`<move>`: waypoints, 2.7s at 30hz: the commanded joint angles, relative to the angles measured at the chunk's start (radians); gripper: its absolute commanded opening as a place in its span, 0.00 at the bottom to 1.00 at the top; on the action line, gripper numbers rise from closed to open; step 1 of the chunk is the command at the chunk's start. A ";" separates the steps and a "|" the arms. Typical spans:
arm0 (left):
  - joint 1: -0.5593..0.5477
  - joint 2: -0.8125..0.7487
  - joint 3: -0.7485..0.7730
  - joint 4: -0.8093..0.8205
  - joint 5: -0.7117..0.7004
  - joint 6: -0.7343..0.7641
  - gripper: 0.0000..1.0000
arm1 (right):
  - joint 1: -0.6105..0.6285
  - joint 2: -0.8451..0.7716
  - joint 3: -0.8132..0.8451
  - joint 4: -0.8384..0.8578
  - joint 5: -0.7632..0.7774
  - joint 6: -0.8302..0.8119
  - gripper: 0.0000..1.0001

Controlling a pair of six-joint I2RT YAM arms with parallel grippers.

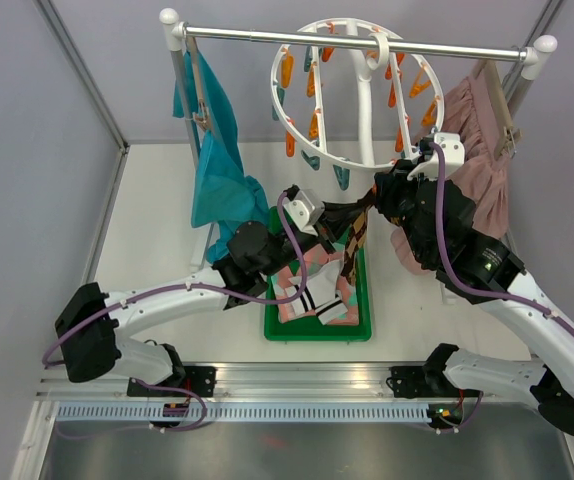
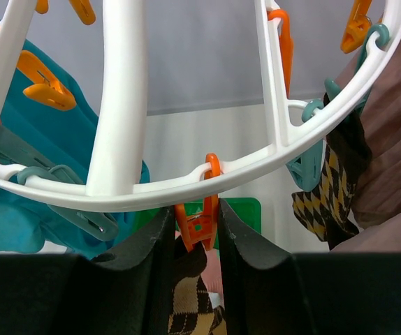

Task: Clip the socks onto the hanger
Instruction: Clamp the sock onto the hanger, then pick up the sock from the bin.

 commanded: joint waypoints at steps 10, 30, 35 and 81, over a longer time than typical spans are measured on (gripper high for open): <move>-0.023 0.053 0.076 0.043 0.006 0.045 0.02 | 0.000 -0.014 -0.003 0.047 0.007 0.015 0.00; -0.028 0.045 0.073 0.092 -0.073 0.082 0.02 | 0.000 -0.014 -0.011 0.013 0.045 0.009 0.00; -0.030 0.047 0.074 0.083 -0.080 0.081 0.02 | 0.000 -0.017 -0.006 0.013 0.046 0.003 0.00; -0.019 -0.354 -0.318 -0.782 -0.486 -0.433 0.61 | 0.000 -0.189 -0.506 0.060 -0.670 0.033 0.73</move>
